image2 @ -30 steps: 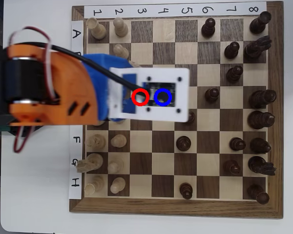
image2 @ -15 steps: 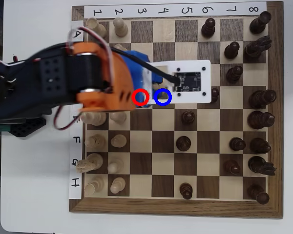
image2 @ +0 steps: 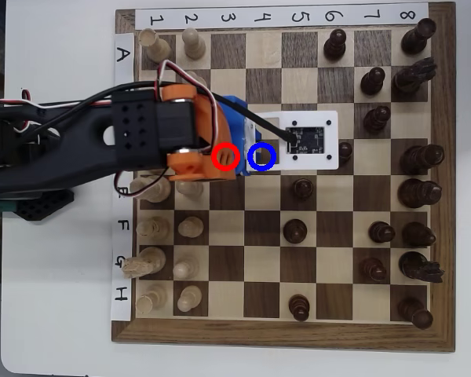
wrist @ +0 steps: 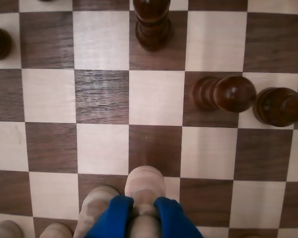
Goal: Move the piece to destination
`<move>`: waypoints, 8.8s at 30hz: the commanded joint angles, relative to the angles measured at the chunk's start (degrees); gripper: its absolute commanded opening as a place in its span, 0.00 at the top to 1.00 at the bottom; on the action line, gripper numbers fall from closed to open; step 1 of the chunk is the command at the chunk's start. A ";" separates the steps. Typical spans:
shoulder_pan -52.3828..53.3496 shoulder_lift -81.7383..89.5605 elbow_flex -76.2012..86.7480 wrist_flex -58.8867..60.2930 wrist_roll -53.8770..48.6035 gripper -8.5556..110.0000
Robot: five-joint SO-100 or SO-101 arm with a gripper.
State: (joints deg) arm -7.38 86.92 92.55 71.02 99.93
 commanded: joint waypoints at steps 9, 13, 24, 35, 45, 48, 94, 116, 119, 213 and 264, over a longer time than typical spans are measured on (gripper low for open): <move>1.05 -0.88 1.93 -11.60 28.21 0.93; 1.32 -1.05 2.90 -12.22 27.95 0.93; 3.16 -2.29 3.60 -12.48 26.72 0.93; 3.87 -2.29 5.10 -12.22 26.28 0.93; 1.85 -2.55 3.87 -12.48 26.98 0.93; 1.32 -2.72 3.87 -12.66 27.07 0.93; 0.44 -2.99 2.46 -13.10 24.79 0.75; -0.70 2.99 -3.16 -3.34 24.52 0.76; -0.70 3.96 -3.87 -1.67 24.52 0.77; 70.66 65.74 24.70 -38.41 -81.83 0.93; 100.55 109.25 87.10 -10.81 -100.20 0.93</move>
State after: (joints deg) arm 91.85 192.22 180.26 53.70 0.44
